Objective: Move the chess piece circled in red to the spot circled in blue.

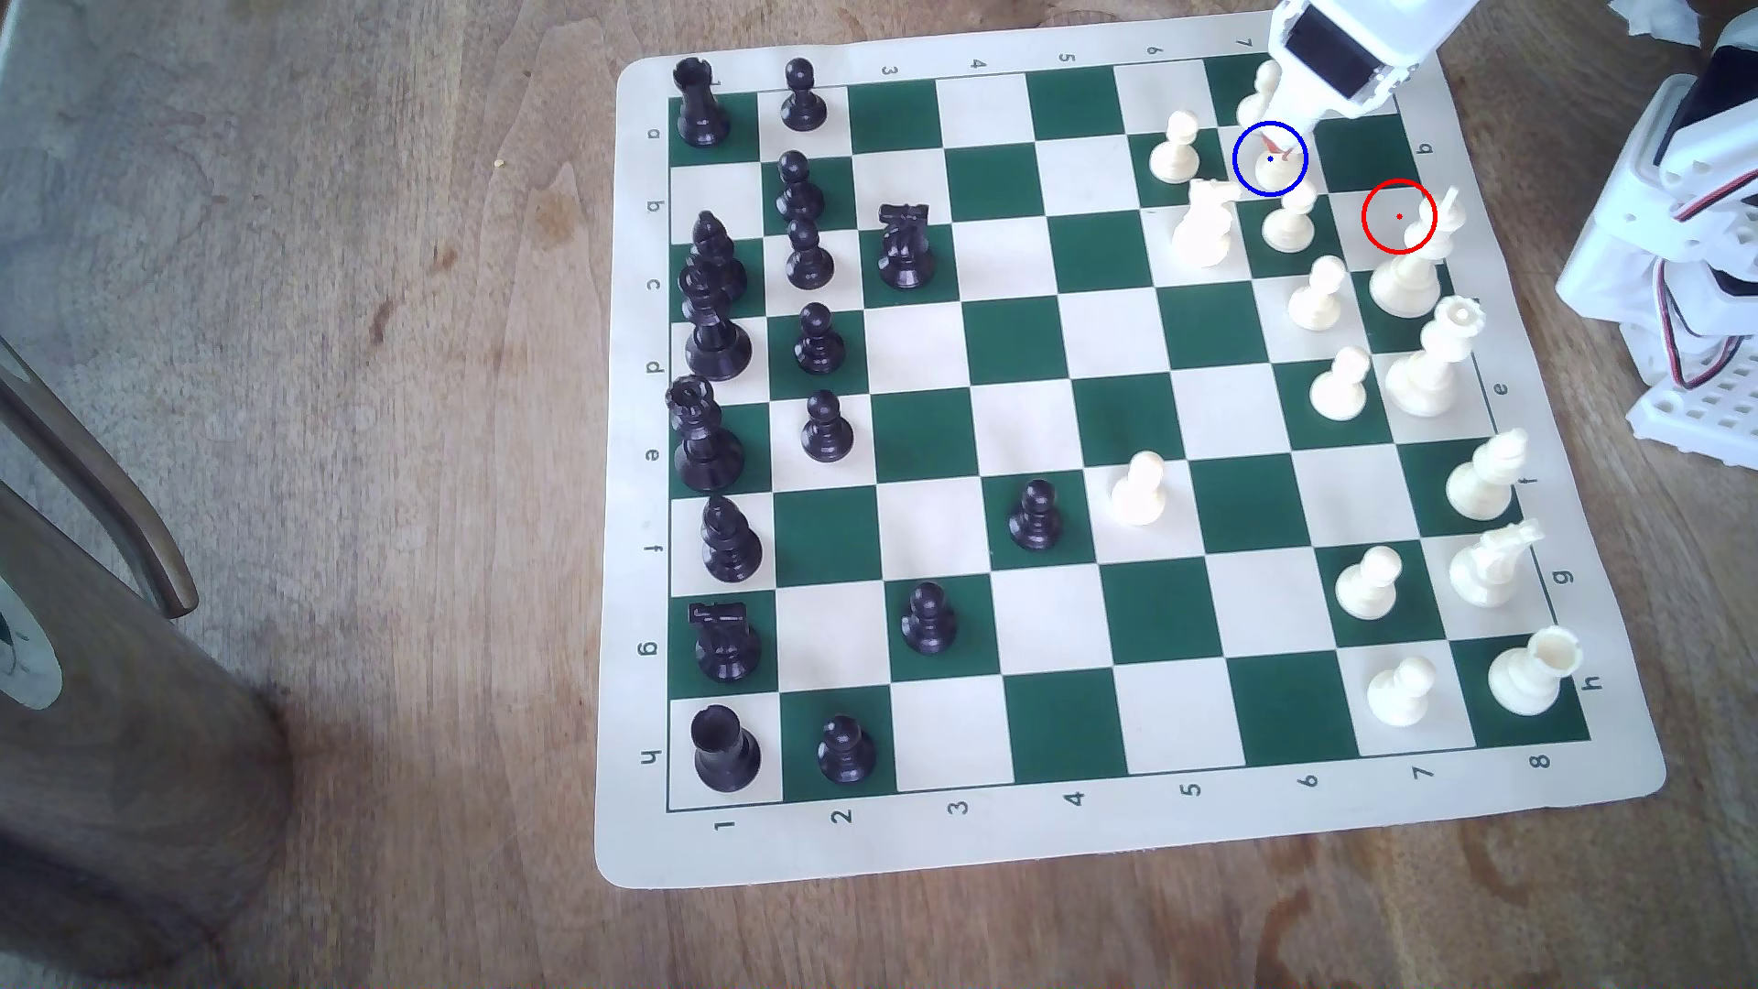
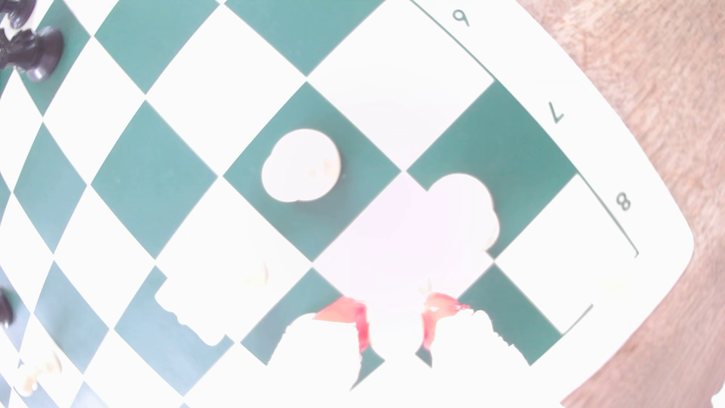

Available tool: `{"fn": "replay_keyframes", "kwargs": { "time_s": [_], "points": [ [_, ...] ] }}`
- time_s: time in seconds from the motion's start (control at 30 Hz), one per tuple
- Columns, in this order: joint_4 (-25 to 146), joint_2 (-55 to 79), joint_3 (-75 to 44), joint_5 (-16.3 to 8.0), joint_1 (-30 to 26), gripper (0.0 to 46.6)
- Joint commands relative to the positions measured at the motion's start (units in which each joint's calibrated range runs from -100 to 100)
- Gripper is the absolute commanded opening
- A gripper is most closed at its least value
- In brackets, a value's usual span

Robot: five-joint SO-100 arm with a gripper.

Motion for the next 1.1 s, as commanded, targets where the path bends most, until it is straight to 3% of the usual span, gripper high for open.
{"fn": "replay_keyframes", "kwargs": {
  "time_s": [0.0, 0.03, 0.07, 0.3, 0.7, 0.93, 1.07],
  "points": [
    [-0.70, -1.32, 0.14, 0.24, 0.02, 4.2],
    [-0.78, -1.57, 0.33, 0.10, 0.18, 11.7],
    [-0.78, -1.66, 0.33, 0.00, 0.26, 14.1],
    [0.03, -2.93, -1.49, -0.20, 0.96, 18.2],
    [13.38, -12.95, -14.00, -0.10, 0.88, 18.1],
    [21.90, -29.67, -15.72, -0.73, -6.00, 17.0],
    [17.89, -40.37, -7.74, -0.29, -8.97, 13.4]
  ]
}}
